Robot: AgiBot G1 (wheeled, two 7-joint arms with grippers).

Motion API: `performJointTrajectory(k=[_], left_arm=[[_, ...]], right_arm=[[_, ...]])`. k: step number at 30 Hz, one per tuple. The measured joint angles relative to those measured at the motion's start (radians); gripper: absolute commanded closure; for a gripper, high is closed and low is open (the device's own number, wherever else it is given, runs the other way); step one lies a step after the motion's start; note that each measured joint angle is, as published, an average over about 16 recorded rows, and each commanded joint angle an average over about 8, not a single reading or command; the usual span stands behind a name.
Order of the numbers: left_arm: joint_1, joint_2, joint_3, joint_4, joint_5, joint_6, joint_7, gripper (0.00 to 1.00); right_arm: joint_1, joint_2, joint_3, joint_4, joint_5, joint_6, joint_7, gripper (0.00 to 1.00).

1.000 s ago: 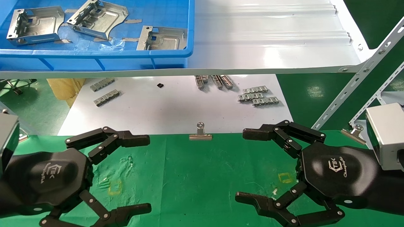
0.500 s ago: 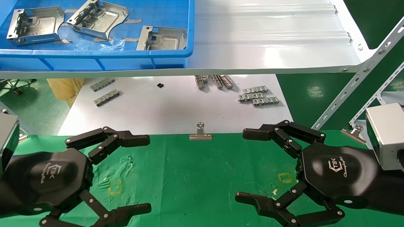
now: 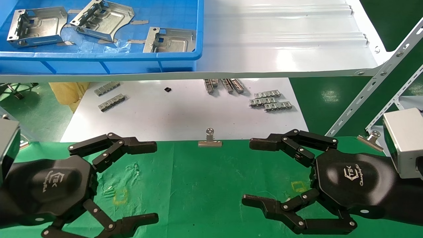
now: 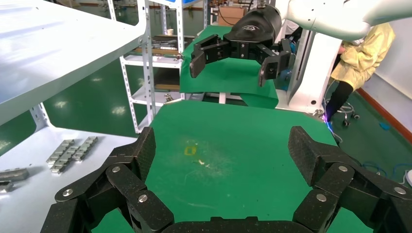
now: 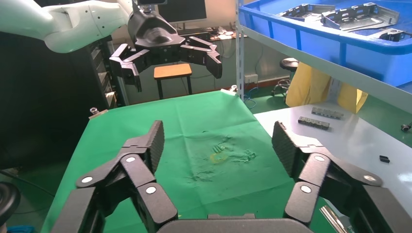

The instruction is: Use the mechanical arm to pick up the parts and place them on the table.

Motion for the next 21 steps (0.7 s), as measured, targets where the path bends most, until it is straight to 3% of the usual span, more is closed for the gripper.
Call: performJointTrajectory(k=[21], left_arm=[[0.0, 0.0, 0.0, 0.0, 0.0, 0.0, 0.0, 0.0]], right_arm=[[0.0, 0.0, 0.0, 0.0, 0.0, 0.0, 0.0, 1.0]])
